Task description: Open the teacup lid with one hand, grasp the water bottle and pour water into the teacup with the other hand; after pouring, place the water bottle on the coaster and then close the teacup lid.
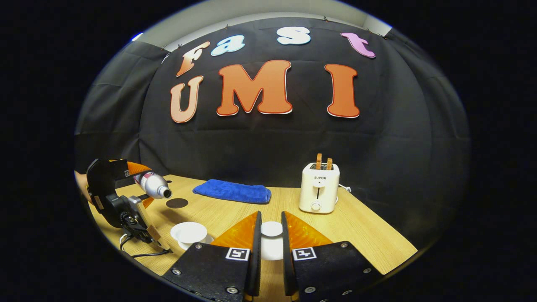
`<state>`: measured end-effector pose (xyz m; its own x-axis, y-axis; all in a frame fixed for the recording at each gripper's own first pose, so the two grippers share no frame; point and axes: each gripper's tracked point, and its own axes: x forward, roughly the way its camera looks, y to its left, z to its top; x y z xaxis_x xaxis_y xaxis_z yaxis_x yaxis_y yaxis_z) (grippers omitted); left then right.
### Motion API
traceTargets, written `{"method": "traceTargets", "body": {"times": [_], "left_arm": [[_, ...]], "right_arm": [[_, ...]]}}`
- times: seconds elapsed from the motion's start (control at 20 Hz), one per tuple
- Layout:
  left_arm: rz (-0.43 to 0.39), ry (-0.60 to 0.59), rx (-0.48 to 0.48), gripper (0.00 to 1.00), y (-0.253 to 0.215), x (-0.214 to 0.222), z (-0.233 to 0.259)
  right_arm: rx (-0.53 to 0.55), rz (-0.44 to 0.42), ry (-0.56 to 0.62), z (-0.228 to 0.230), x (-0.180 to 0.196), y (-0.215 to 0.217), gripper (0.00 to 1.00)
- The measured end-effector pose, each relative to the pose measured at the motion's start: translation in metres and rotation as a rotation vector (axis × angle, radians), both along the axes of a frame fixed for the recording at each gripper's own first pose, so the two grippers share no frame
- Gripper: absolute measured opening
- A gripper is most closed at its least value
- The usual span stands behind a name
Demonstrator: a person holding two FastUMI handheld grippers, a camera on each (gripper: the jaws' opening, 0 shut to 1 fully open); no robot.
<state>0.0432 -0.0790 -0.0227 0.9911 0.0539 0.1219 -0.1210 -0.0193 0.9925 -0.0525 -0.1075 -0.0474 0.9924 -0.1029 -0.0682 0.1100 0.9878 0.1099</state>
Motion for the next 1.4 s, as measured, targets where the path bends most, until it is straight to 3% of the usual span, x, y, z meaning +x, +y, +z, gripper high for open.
{"method": "traceTargets", "body": {"times": [0.5, 0.55, 0.7, 1.15, 1.2, 1.4], "left_arm": [[-0.022, -0.017, 0.124, 0.82, -0.012, -0.002, 0.006], [-0.025, -0.018, 0.139, 0.87, -0.015, -0.001, 0.006], [-0.03, -0.029, 0.169, 0.82, -0.018, -0.003, 0.011], [-0.018, -0.038, 0.244, 0.87, -0.025, -0.004, 0.016], [-0.02, -0.038, 0.248, 0.82, -0.026, -0.005, 0.017], [-0.018, -0.039, 0.275, 0.81, -0.028, -0.005, 0.019]], "right_arm": [[-0.002, 0.019, -0.001, -0.004, -0.001, 0.006, 0.23], [-0.004, 0.016, 0.001, -0.004, 0.0, 0.005, 0.23], [-0.01, 0.009, 0.0, -0.004, -0.001, 0.003, 0.23], [-0.003, -0.001, -0.002, -0.003, -0.004, -0.001, 0.23], [-0.007, -0.001, -0.004, -0.003, -0.005, -0.001, 0.23], [-0.008, 0.002, -0.004, -0.003, -0.006, 0.001, 0.23]]}}
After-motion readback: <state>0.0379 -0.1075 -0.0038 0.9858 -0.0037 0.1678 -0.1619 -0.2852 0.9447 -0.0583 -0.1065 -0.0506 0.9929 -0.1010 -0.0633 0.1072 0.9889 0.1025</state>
